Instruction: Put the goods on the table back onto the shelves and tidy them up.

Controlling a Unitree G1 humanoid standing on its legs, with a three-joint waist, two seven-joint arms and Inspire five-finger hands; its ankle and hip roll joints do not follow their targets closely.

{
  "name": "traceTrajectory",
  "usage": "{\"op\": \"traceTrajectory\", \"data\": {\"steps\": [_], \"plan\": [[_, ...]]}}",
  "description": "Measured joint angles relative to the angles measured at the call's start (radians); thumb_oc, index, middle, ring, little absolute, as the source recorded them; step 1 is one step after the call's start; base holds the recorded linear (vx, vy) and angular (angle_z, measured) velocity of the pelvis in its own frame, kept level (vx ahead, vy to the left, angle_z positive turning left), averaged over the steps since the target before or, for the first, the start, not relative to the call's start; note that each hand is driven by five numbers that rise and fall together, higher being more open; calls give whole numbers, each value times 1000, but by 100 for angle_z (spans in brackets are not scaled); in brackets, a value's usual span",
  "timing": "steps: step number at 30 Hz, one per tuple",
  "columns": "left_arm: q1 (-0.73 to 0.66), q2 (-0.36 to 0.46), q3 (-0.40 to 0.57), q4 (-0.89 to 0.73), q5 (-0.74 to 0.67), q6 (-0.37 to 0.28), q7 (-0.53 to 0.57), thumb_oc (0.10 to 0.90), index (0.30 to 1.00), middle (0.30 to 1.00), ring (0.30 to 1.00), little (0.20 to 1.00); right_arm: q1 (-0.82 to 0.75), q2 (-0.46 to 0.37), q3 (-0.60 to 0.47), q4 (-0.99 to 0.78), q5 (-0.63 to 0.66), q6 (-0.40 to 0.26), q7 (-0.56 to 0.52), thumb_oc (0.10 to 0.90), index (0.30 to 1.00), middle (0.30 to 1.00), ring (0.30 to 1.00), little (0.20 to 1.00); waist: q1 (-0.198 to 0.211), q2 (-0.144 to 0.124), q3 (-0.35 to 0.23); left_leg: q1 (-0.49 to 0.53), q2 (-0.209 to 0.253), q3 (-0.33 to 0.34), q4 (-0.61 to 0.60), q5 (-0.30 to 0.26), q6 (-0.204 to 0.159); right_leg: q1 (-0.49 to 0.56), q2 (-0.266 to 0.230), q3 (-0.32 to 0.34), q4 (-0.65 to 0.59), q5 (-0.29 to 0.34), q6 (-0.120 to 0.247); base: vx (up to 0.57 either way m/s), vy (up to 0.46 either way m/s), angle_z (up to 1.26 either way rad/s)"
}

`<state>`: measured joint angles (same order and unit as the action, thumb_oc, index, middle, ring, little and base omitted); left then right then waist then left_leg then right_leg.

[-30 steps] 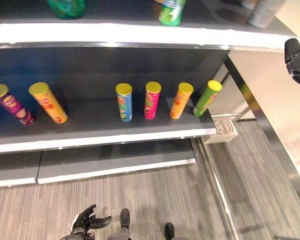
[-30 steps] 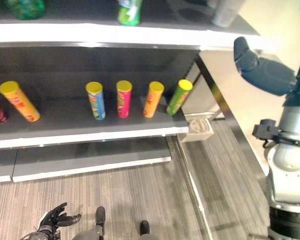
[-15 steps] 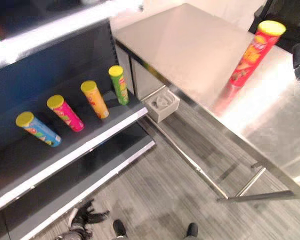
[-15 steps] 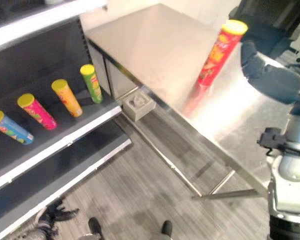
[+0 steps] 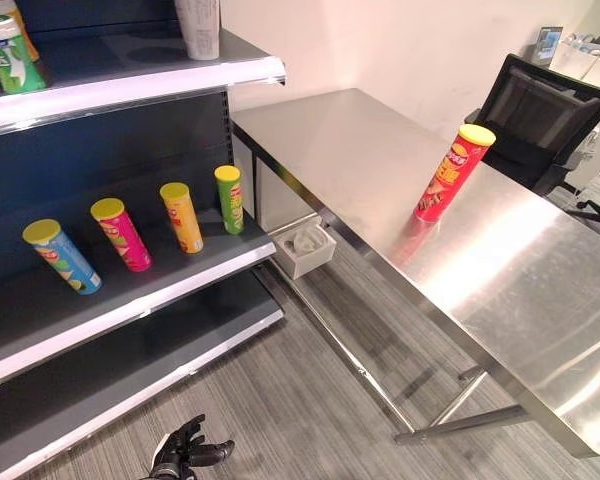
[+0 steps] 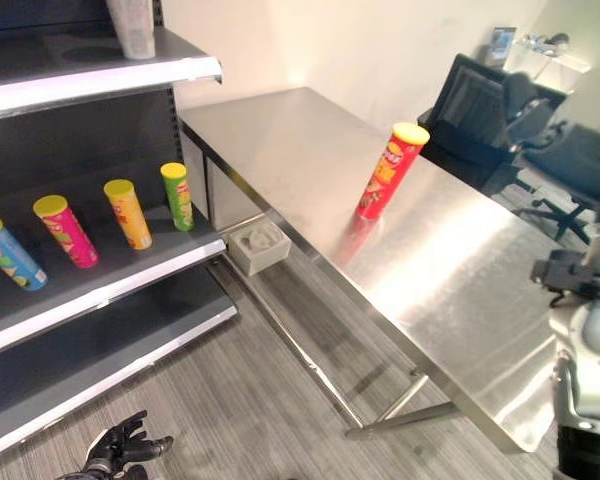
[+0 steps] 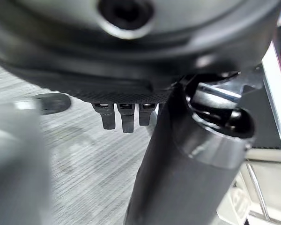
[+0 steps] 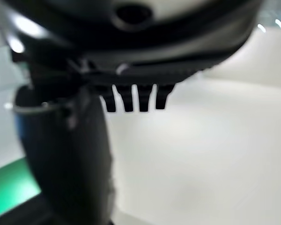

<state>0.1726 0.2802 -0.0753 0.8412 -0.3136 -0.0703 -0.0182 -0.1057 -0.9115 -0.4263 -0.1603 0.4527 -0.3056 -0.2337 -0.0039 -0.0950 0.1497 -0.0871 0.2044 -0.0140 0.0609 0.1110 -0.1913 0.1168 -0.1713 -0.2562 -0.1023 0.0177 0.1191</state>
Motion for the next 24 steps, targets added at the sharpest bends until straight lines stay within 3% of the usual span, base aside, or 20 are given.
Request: {"op": "traceTrajectory", "data": {"steps": [1, 2, 4, 5, 7, 10, 11, 13, 15, 17, 18, 19, 20, 21, 22, 23, 24], "plan": [[10, -32, -2, 0, 0, 4, -3, 800, 900, 900, 900, 900, -14, -50, 1, 19, 8, 16, 4, 800, 900, 900, 900, 900, 3, 46, 8, -4, -47, 0, -22, -18, 29, -14, 12, 15, 1, 23, 19, 49, 126, -24], [8, -26, 2, 7, 0, 9, -5, 800, 900, 900, 900, 900, -20, -5, 2, 30, 8, 6, 6, 800, 900, 900, 900, 900, -9, 41, 14, -6, -57, 7, -33, -42, 63, -25, -2, 10, 1, 31, 27, 26, 138, -20], [6, -13, -1, 14, 0, 8, 6, 800, 900, 900, 900, 900, -57, 7, 63, 82, 29, 20, 0, 800, 900, 900, 900, 900, 12, 18, 36, -14, -112, -61, -18, -71, 69, -76, -27, 83, 4, 73, 40, 62, 160, -69], [5, -3, 3, 14, -2, 8, 7, 800, 900, 900, 900, 900, -84, 19, 101, 99, 29, 37, 4, 800, 900, 900, 900, 900, 26, -1, 52, -14, -137, -73, -9, -85, 85, -102, -42, 120, 7, 93, 39, 146, 225, -99], [-33, 15, 6, 21, 0, 13, 6, 800, 900, 900, 900, 900, -91, 59, 135, 108, 27, 54, 10, 800, 900, 900, 900, 900, 18, -22, 78, -6, -162, -57, -12, -86, 96, -100, -68, 131, 8, 105, 42, 104, 157, -44], [-77, 49, -2, 19, 2, -7, 6, 800, 900, 900, 900, 900, -95, 89, 169, 111, -6, 73, 11, 800, 900, 900, 900, 900, 29, -21, 77, 46, -177, -11, -49, -77, 122, -92, -84, 137, 8, 106, 56, 191, 391, -46], [-91, 51, -3, 62, 9, -4, 6, 800, 900, 900, 900, 900, -147, 94, 203, 123, -33, 78, 11, 800, 900, 900, 900, 900, 31, -15, 74, 93, -184, 37, -89, -81, 133, -97, -94, 184, 10, 113, 66, 225, 468, -81], [-86, 48, -1, 56, 22, -3, 5, 800, 900, 900, 900, 900, -150, 94, 200, 125, -53, 91, 1, 800, 900, 900, 900, 900, 14, 4, 74, 121, -186, 78, -99, -91, 149, -160, -94, 205, 114, 118, 63, 114, 264, -88], [-86, 48, 0, 57, 22, -3, 5, 800, 900, 900, 900, 900, -150, 94, 199, 125, -56, 101, -14, 800, 900, 900, 900, 900, 9, 10, 77, 153, -192, 121, -103, -102, 167, -190, -94, 206, 179, 146, 31, 57, 146, -69], [-91, 52, 1, 56, 22, -7, 6, 800, 900, 900, 900, 900, -153, 94, 195, 125, -56, 100, -28, 800, 900, 900, 900, 900, 4, 14, 80, 165, -190, 143, -104, -112, 190, -234, -102, 200, 239, 185, 48, 140, 11, -33], [-81, 56, 1, 53, 22, -10, 6, 800, 900, 900, 900, 900, -153, 94, 195, 122, -60, 100, -33, 800, 900, 900, 900, 900, -5, 16, 82, 204, -194, 145, -140, -103, 199, -231, -115, 142, 237, 172, 74, 230, -80, -14], [-71, 59, 8, 48, 22, -9, 9, 800, 900, 900, 900, 900, -180, 73, 192, 107, -60, 90, -33, 800, 900, 900, 900, 900, -6, 24, 87, 201, -194, 145, -151, -98, 205, -221, -105, 82, 66, 150, 81, 338, -145, 13], [-68, 49, 6, 51, 22, -9, 9, 800, 900, 900, 900, 900, -202, 47, 189, 109, -60, 81, -34, 800, 900, 900, 900, 900, -7, 33, 92, 205, -192, 130, -151, -103, 203, -234, -105, 77, -1, 154, 82, 263, -125, 52], [-72, 37, 9, 53, 22, -9, 12, 800, 900, 900, 900, 900, -206, 34, 186, 122, -60, 64, -38, 800, 900, 900, 900, 900, -13, 47, 102, 207, -174, 87, -151, -115, 185, -268, -63, 189, -1, 154, 81, 298, -201, 95], [-80, 39, 11, 51, 22, -10, 13, 800, 900, 900, 900, 900, -197, 30, 179, 127, -60, 70, -40, 800, 900, 900, 900, 900, -18, 49, 111, 205, -160, 48, -155, -122, 165, -263, -23, 240, -1, 139, 103, 212, -239, 140], [-83, 24, 14, 54, 23, -8, 16, 800, 900, 900, 900, 900, -190, 23, 175, 148, -60, 76, -42, 800, 900, 900, 900, 900, -32, 41, 117, 224, -149, 5, -158, -121, 118, -225, -13, 207, 8, 176, 50, 203, -298, 114], [-71, -16, 16, 42, 22, -9, 20, 800, 900, 900, 900, 900, -191, 20, 176, 159, -57, 93, -47, 800, 900, 900, 900, 900, -11, 70, 109, 231, -107, 1, -153, -118, 96, -211, 21, 168, 5, 188, 26, 117, -203, 73]]}}
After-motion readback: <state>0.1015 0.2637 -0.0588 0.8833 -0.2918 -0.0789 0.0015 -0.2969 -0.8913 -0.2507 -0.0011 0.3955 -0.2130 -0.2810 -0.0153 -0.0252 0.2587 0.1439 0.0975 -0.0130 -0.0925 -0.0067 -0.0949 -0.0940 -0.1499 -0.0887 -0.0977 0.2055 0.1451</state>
